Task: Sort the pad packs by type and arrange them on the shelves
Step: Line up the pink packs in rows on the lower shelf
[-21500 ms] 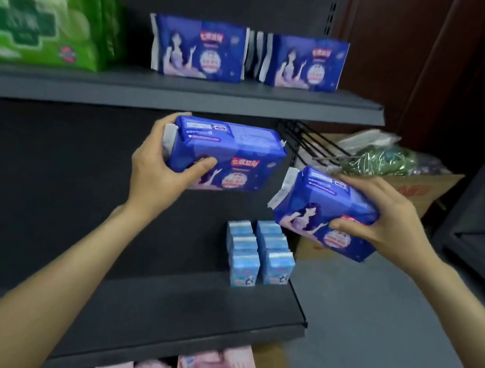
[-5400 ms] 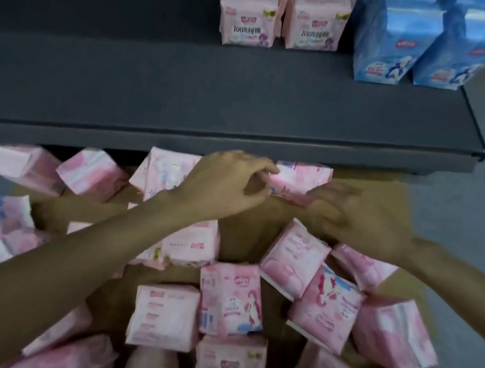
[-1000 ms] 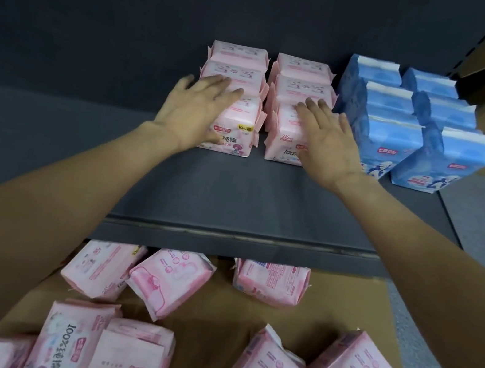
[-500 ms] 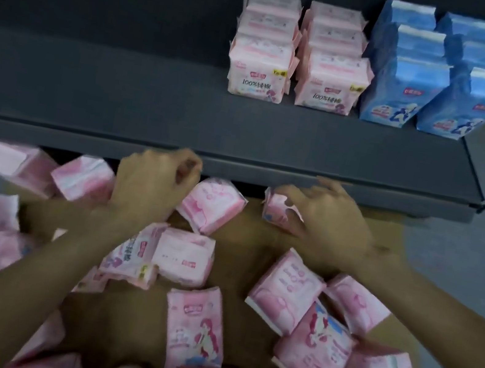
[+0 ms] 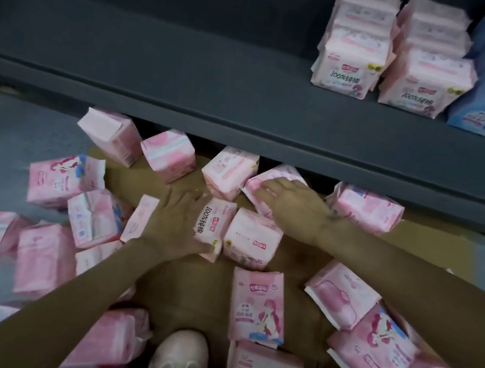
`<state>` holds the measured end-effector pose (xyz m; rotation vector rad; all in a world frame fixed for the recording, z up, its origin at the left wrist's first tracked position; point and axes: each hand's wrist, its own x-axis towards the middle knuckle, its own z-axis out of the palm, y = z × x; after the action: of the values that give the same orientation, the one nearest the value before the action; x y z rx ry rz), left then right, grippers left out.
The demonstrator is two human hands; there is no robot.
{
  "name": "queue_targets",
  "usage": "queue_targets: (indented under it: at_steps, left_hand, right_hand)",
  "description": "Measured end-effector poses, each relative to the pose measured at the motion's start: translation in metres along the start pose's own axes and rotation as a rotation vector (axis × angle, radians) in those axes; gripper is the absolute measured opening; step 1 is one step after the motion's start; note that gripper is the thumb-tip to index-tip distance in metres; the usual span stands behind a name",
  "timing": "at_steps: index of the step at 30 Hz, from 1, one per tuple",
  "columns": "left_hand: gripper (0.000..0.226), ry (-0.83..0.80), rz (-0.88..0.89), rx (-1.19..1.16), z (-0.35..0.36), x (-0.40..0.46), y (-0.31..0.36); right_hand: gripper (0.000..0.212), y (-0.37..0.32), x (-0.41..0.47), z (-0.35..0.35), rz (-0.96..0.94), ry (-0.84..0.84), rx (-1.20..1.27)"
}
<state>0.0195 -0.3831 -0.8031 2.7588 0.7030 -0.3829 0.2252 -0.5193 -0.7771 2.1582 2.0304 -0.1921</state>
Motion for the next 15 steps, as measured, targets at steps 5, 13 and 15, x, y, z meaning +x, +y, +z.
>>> queue_targets:
  at_steps: [5,13,15]
  left_hand:
    - [0.130,-0.056,-0.041,0.086,0.014,0.005,-0.006]
    - [0.128,-0.135,-0.187,-0.055,0.003,0.010,-0.003]
    - [0.115,-0.149,-0.187,-0.029,0.002,0.016,-0.002]
  right_hand:
    - [0.053,-0.020,0.056,-0.011,-0.014,0.032,-0.078]
    - [0.050,-0.028,0.112,0.012,-0.230,0.056,-0.526]
    - [0.029,-0.026,0.102,0.002,-0.228,0.121,-0.438]
